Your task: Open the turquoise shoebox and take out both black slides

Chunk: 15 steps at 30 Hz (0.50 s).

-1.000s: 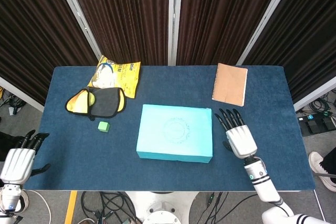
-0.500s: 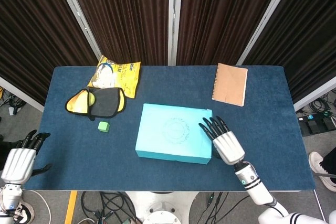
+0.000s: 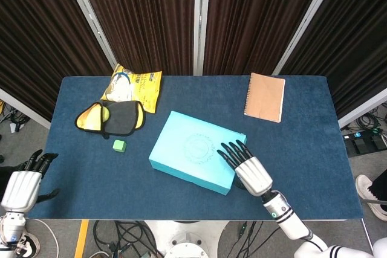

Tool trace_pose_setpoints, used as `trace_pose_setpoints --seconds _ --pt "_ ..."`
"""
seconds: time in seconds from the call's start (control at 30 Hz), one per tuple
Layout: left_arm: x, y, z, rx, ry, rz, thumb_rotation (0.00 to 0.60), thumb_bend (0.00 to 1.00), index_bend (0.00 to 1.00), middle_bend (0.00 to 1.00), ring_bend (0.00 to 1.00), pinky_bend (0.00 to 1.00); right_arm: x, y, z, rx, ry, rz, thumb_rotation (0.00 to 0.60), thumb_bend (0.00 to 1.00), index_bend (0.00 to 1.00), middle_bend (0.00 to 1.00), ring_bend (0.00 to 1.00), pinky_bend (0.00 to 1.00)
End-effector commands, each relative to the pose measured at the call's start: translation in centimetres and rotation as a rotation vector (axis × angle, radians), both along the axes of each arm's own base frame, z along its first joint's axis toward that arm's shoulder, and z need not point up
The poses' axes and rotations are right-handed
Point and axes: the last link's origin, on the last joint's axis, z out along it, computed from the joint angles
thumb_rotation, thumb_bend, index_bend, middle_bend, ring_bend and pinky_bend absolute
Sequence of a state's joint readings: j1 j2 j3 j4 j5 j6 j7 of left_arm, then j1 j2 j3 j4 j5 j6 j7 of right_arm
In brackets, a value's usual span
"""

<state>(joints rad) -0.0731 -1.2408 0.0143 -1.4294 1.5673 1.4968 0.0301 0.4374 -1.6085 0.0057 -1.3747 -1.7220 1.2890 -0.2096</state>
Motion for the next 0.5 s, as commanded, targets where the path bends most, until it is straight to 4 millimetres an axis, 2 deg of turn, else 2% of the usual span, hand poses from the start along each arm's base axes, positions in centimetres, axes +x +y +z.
trace_pose_setpoints --seconds 0.03,0.23,0.37,0.5 --pt "0.0 0.0 0.0 -0.001 -0.001 0.001 0.600 0.00 0.16 0.16 0.08 0.29 0.1 0.3 0.1 0.002 0.004 0.008 0.600 0.00 0.00 0.00 0.00 0.00" --pt "0.0 -0.1 0.0 -0.003 -0.002 0.000 0.600 0.00 0.16 0.16 0.08 0.29 -0.9 -0.2 2.0 -0.073 0.055 0.011 0.600 0.00 0.00 0.00 0.00 0.00" --pt "0.1 0.0 0.0 -0.003 0.000 -0.006 0.600 0.00 0.16 0.16 0.08 0.29 -2.1 -1.5 3.3 -0.130 0.128 -0.017 0.600 0.00 0.00 0.00 0.00 0.00" --pt "0.2 0.0 -0.2 -0.013 0.004 -0.006 0.600 0.00 0.16 0.16 0.08 0.29 -2.7 -2.9 3.8 -0.135 0.157 -0.046 0.600 0.00 0.00 0.00 0.00 0.00"
